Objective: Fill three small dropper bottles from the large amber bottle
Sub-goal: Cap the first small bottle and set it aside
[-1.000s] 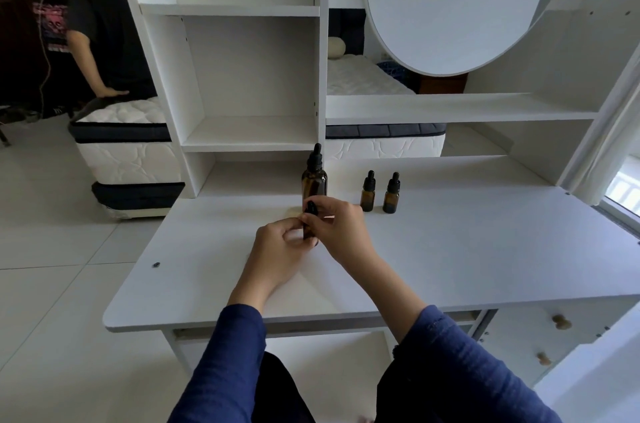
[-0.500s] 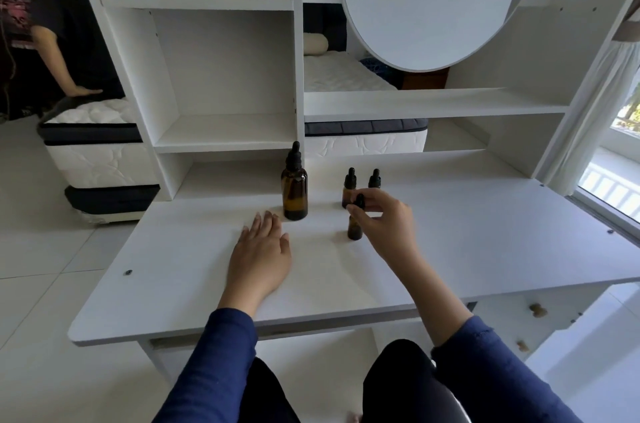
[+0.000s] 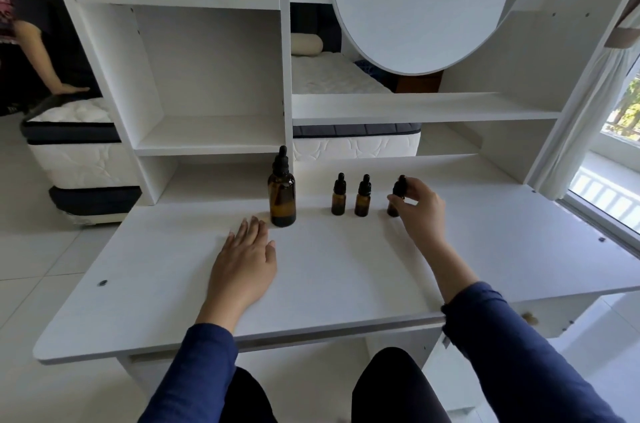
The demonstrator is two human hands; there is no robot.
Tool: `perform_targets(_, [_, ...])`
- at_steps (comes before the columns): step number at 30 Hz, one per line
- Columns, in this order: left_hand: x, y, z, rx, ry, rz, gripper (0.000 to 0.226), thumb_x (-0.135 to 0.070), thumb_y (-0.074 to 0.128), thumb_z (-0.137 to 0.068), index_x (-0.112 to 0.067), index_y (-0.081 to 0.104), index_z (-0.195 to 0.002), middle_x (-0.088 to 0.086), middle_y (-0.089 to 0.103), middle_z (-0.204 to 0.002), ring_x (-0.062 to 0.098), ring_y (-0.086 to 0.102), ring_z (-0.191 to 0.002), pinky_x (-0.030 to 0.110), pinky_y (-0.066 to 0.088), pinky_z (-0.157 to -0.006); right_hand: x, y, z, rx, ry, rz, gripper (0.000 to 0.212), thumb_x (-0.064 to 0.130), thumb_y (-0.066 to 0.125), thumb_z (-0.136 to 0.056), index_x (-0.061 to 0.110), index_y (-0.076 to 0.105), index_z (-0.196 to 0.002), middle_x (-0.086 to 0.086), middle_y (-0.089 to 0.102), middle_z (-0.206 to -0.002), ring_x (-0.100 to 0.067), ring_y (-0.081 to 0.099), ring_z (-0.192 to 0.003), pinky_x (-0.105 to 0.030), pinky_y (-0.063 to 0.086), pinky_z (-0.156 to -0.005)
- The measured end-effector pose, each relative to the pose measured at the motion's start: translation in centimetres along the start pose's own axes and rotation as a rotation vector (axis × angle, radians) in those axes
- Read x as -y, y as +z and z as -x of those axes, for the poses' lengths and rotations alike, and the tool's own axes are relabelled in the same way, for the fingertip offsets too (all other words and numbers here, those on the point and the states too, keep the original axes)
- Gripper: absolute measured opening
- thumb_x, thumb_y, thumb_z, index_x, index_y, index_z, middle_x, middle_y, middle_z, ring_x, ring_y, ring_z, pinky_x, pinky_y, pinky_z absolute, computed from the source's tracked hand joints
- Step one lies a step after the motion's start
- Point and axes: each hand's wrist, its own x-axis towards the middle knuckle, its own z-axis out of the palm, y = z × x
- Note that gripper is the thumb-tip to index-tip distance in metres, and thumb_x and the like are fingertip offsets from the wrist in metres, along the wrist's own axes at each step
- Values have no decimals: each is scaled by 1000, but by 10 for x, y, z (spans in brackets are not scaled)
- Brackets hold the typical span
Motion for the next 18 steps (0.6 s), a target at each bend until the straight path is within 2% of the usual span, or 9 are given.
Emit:
perform_targets(4, [1, 0, 0, 1, 3, 5, 52, -32, 13, -102, -14, 5, -150, 1, -3, -159, 14, -4, -147, 30, -5, -119, -2, 9, -2, -13, 20, -38, 32, 9, 66, -82, 9, 61, -114, -8, 68, -107, -13, 59, -92, -21, 41, -79])
perform_targets(7, [0, 0, 0, 5, 6, 19, 52, -31, 14, -102, -14, 5, -150, 1, -2, -159, 14, -4, -147, 30, -5, -119, -5, 11, -2, -21, 34, -52, 29, 12, 66, -83, 10, 62, -112, -8, 69, -106, -13, 59, -89, -21, 41, -77])
perform_targets(12, [0, -1, 0, 4, 5, 24, 52, -31, 15, -102, -14, 6, -150, 1, -1, -159, 14, -3, -147, 30, -4, -119, -9, 10, -2, -25, 24, -85, 30, 15, 66, -83, 10, 61, -112, -7, 67, -109, -13, 59, -99, -13, 43, -77])
perform_targets(15, [-2, -2, 1, 5, 4, 35, 52, -31, 15, -102, -14, 7, -150, 1, 0, -159, 14, -2, -147, 30, -4, -119, -9, 9, 1, -94, -18, -107, 36, 20, 64, -86, 12, 55, -119, -5, 60, -119, -16, 54, -110, -29, 46, -92])
perform_targets(18, [-1, -3, 1, 7, 1, 35, 51, -31, 14, -102, -15, 6, -150, 1, 0, -159, 14, -3, -147, 29, -4, -119, 0, 11, 7, -211, -194, -83, 29, 15, 57, -90, 8, 54, -117, -8, 58, -115, -13, 52, -104, -30, 46, -93])
